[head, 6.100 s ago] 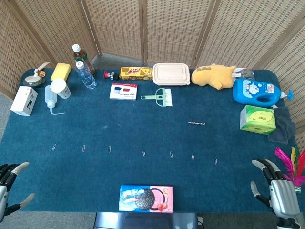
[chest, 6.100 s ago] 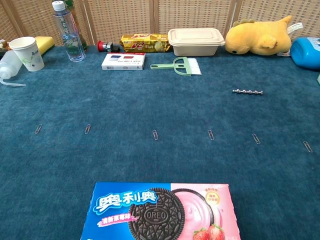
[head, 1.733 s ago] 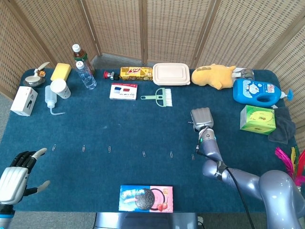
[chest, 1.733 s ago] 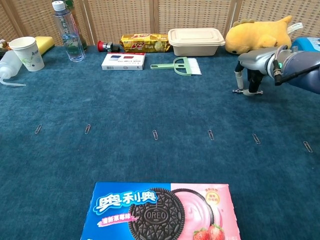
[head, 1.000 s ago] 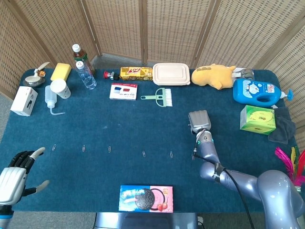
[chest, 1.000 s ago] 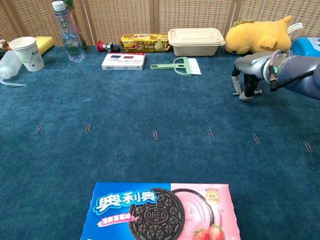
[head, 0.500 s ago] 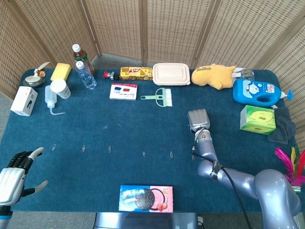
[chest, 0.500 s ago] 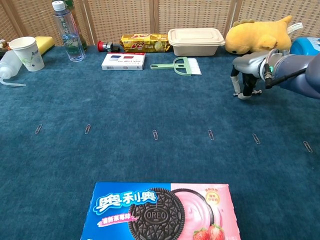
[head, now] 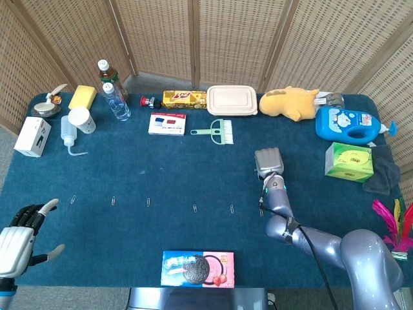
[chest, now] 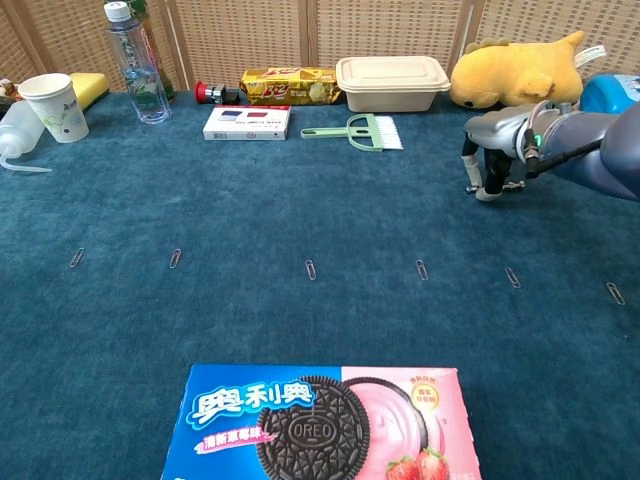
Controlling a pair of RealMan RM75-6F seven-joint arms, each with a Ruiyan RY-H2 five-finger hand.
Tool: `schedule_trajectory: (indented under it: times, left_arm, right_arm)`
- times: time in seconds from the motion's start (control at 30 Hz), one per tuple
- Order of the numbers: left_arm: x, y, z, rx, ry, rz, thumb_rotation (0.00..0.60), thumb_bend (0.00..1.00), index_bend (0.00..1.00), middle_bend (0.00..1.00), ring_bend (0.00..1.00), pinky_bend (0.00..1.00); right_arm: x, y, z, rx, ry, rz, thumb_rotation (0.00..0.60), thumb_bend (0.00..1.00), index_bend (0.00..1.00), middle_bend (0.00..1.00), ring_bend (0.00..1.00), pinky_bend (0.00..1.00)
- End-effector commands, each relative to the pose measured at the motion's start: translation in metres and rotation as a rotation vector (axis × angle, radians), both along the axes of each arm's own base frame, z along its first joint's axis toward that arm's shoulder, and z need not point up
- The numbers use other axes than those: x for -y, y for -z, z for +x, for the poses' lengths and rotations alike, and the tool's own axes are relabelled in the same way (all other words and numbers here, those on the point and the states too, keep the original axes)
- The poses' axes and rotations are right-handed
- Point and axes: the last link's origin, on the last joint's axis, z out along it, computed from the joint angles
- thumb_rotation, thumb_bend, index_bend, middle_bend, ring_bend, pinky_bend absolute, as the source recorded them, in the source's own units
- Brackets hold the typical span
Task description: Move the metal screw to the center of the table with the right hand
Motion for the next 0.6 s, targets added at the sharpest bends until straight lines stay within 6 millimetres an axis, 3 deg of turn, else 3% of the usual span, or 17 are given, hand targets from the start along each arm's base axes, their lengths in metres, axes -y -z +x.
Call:
schedule_trajectory:
  times: [0.03,0.6]
  left_arm:
    - [0.000,0.000,0.000,0.000,0.000,-0.001,0.600,0.20,0.10,0.25,0.17,0.14]
    - [0.001,-0.001,0.000,0.000,0.000,0.004,0.600,0.20,0.09,0.25,0.17,0.14]
  right_arm:
    - [0.000,-0.001,0.001,-0.001,0.001,-0.002,0.600,0.38,0.60,0.91,1.00,1.00]
    - [-0.004,-0.021,0.011,0.106,0.010,0.012,0.600,0.42,0.65,0.91,1.00,1.00]
